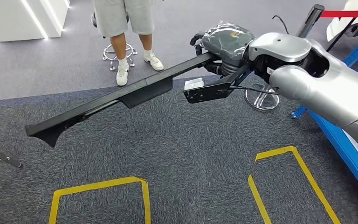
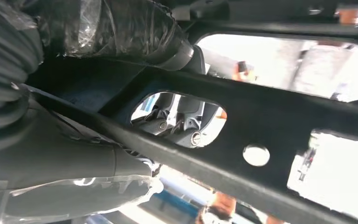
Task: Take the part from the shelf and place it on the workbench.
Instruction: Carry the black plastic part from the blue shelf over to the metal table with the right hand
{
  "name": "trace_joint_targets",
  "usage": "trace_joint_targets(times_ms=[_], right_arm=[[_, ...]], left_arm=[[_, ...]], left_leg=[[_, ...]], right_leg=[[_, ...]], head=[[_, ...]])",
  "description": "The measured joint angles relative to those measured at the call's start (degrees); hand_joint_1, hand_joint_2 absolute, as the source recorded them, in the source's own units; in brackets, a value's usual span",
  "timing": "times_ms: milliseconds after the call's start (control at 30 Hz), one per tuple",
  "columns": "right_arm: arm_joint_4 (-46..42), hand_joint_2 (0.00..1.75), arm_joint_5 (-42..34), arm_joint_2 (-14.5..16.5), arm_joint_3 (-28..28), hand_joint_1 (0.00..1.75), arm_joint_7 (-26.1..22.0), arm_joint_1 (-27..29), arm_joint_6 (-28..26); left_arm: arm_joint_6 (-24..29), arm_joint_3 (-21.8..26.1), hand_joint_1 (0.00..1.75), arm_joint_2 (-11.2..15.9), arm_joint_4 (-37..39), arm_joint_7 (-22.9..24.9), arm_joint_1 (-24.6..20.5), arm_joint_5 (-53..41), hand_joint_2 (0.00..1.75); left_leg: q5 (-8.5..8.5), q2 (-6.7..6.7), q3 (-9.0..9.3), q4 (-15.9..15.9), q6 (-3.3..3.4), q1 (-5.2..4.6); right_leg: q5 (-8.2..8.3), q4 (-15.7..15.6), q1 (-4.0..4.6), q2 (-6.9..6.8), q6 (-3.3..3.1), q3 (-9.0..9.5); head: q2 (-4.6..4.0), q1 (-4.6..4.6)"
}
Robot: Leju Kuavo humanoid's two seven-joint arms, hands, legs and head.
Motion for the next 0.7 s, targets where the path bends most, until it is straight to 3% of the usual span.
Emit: trace_joint_targets(times_ms=[33,100,167,200,267,333,400,467,533,600,667,700], right_arm=[[0.01,1.75,-0.01,-0.01,0.00,1.75,0.02,-0.03,0.01],[0.05,1.75,-0.06,-0.17,0.02,1.75,0.05,-0.03,0.02],[0.12,1.75,-0.21,-0.40,0.26,1.75,0.06,0.16,0.08],[0.15,1.75,-0.32,-0.49,0.44,1.75,0.06,0.26,0.11],[0.18,1.75,-0.49,-0.55,0.69,1.75,0.06,0.30,0.14],[0.18,1.75,-0.58,-0.68,0.73,1.75,0.05,0.26,0.15],[0.21,1.75,-0.68,-0.85,0.74,1.75,0.02,0.21,0.21],[0.19,1.75,-0.72,-0.62,0.75,1.75,0.02,0.14,0.34],[0.16,1.75,-0.71,-0.27,0.77,1.75,0.04,0.05,0.50],[0.18,1.75,-0.71,-0.23,0.80,1.75,0.06,-0.17,0.56],[0.17,1.75,-0.71,-0.25,0.93,1.75,0.06,-0.34,0.56],[0.17,1.75,-0.71,-0.25,1.05,1.75,0.05,-0.33,0.56]], left_arm=[[0.03,-0.07,0.00,0.03,0.01,0.10,0.00,0.04,1.75],[0.10,-0.11,0.00,0.11,0.02,0.29,-0.09,0.10,1.75],[0.28,-0.14,0.00,0.14,0.02,0.44,-0.20,0.13,1.75],[0.41,-0.16,0.00,0.14,0.02,0.49,-0.22,0.14,1.75],[0.60,-0.19,0.00,0.14,0.02,0.51,-0.19,0.14,1.75],[0.67,-0.21,0.00,0.13,0.02,0.52,-0.19,0.15,1.75],[0.67,-0.24,0.00,0.12,0.02,0.61,-0.26,0.20,1.75],[0.67,-0.30,0.00,0.13,0.02,0.68,-0.19,0.27,1.75],[0.66,-0.40,0.00,0.15,0.02,0.68,-0.08,0.29,1.75],[0.61,-0.49,0.00,0.16,0.02,0.67,-0.08,0.29,1.75],[0.52,-0.52,0.00,0.12,0.02,0.60,-0.13,0.32,1.75],[0.48,-0.54,0.00,0.10,0.02,0.56,-0.17,0.34,1.75]], left_leg=[[0.22,-0.51,0.03,-0.27,0.33,0.13],[0.51,-1.56,-0.06,-0.50,0.74,0.23],[0.61,-2.93,-0.22,-0.48,0.86,0.21],[0.64,-3.70,-0.25,-0.43,0.84,0.21],[0.71,-5.25,-0.22,-0.31,0.76,0.23],[0.88,-6.67,-0.43,-0.19,0.47,0.33],[1.33,-8.02,-1.11,-0.19,-0.22,0.63],[1.89,-9.18,-1.73,-0.50,-1.17,0.89],[1.09,-6.72,-2.47,0.55,-1.73,0.57],[-2.11,-2.63,-4.75,5.88,-1.84,0.26],[-5.23,-1.29,-7.61,12.84,-1.88,0.34],[-5.64,-1.14,-8.12,14.52,-1.85,0.35]], right_leg=[[-1.16,1.38,-0.25,1.54,0.25,-0.55],[-4.63,7.32,-0.69,5.00,0.64,-3.17],[-6.84,13.71,-0.85,6.10,0.85,-6.17],[-6.41,14.61,-0.92,6.25,0.87,-6.71],[-2.71,10.30,-1.13,6.96,0.71,-4.98],[0.68,3.65,-1.47,9.85,0.48,-2.22],[1.27,0.66,-1.46,11.68,0.36,-1.13],[1.28,-0.23,-1.37,10.33,0.00,-0.87],[1.69,-1.17,-1.43,8.50,-0.65,-0.39],[1.92,-1.64,-1.17,6.73,-1.16,-0.09],[1.83,-1.55,-0.78,4.93,-1.44,-0.11],[1.74,-1.48,-0.62,4.04,-1.53,-0.10]], head=[[-0.01,0.02],[-0.01,0.03],[0.00,0.04],[0.00,0.04],[0.00,0.05],[0.00,0.02],[0.00,0.04],[0.00,0.10],[0.00,0.09],[0.00,0.07],[0.00,0.06],[0.00,0.07]])
